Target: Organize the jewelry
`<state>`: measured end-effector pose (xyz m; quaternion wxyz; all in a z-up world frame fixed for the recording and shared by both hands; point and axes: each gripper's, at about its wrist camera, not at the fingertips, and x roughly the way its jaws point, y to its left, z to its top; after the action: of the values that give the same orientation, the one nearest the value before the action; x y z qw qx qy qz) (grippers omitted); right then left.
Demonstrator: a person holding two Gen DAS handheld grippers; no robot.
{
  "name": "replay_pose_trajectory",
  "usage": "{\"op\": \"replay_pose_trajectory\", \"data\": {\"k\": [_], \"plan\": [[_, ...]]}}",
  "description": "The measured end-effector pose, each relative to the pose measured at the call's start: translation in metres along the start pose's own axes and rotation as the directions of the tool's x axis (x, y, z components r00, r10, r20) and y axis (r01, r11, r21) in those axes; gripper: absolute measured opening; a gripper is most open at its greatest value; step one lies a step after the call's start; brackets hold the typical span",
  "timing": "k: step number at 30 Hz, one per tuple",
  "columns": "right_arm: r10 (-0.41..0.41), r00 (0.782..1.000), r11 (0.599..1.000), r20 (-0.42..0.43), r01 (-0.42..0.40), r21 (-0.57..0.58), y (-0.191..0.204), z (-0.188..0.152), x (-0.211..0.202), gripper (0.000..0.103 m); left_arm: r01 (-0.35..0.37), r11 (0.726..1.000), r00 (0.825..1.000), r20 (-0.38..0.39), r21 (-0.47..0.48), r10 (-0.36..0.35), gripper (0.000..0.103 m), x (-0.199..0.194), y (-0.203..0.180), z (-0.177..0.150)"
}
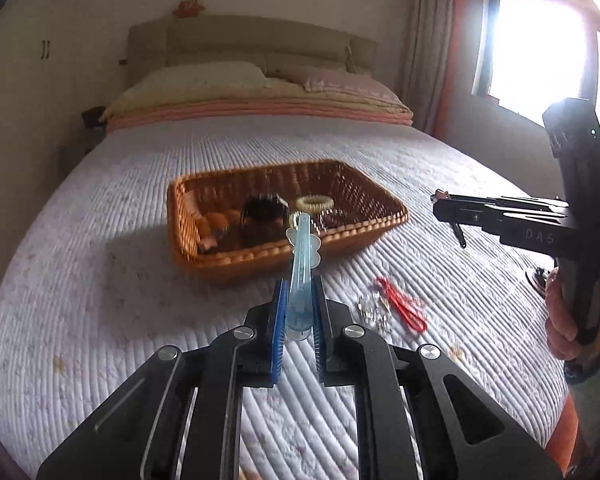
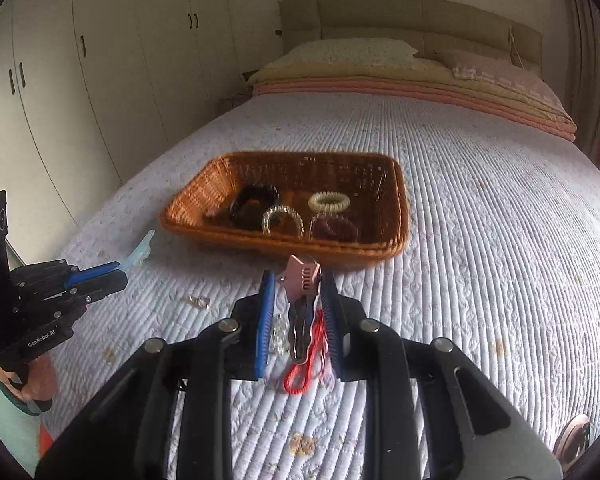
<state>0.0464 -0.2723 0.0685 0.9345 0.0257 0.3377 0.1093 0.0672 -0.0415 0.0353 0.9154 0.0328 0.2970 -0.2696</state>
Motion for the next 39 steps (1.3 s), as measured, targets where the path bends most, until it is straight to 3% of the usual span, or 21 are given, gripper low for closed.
{"op": "replay_pose_trajectory", "data": {"k": [3,7,13,20,30,31,32,33,34,39], "plan": [[-0.012,1.0,1.0,0.009,0.012,0.006,-0.003,0.031,0.024,0.021,-0.022,1.0,1.0,0.002,-0.008,0.022,0.01,0.022,0.007,0.03],[0.012,0.999,0.996,-0.044,-0.009,0.089,-0.021,0.063,0.073,0.021,-0.058,0.997,0.997,-0.053,-0.044,0.056,0.01,0.071,0.025,0.056],[0.081,0.981,0.972,-0.174,-0.04,0.23,-0.049,0.084,0.151,0.021,-0.079,0.994,0.989,-0.128,-0.08,0.068,0.01,0.124,0.046,0.062],[0.03,0.964,0.98,-0.264,0.024,0.199,-0.046,0.084,0.193,0.021,-0.086,0.992,0.984,-0.161,-0.088,0.071,0.01,0.143,0.054,0.054],[0.027,0.97,0.984,-0.243,0.018,0.179,-0.039,0.084,0.191,0.022,-0.078,0.993,0.986,-0.154,-0.085,0.064,0.011,0.138,0.053,0.051],[0.035,0.971,0.983,-0.238,0.009,0.183,-0.039,0.084,0.187,0.023,-0.081,0.993,0.987,-0.147,-0.081,0.069,0.016,0.134,0.052,0.05],[0.039,0.972,0.982,-0.231,0.005,0.188,-0.04,0.084,0.182,0.03,-0.085,0.993,0.988,-0.136,-0.077,0.074,0.026,0.129,0.05,0.05],[0.042,0.974,0.982,-0.222,0.002,0.191,-0.041,0.085,0.177,0.042,-0.087,0.993,0.99,-0.117,-0.075,0.078,0.029,0.122,0.048,0.05],[0.046,0.978,0.981,-0.203,-0.006,0.193,-0.04,0.084,0.168,0.048,-0.081,0.994,0.993,-0.097,-0.077,0.073,0.031,0.113,0.047,0.051],[0.063,0.991,0.987,-0.118,-0.044,0.157,-0.03,0.082,0.112,0.049,-0.031,0.996,0.999,0.02,-0.079,0.033,0.045,0.055,0.036,0.055]]}}
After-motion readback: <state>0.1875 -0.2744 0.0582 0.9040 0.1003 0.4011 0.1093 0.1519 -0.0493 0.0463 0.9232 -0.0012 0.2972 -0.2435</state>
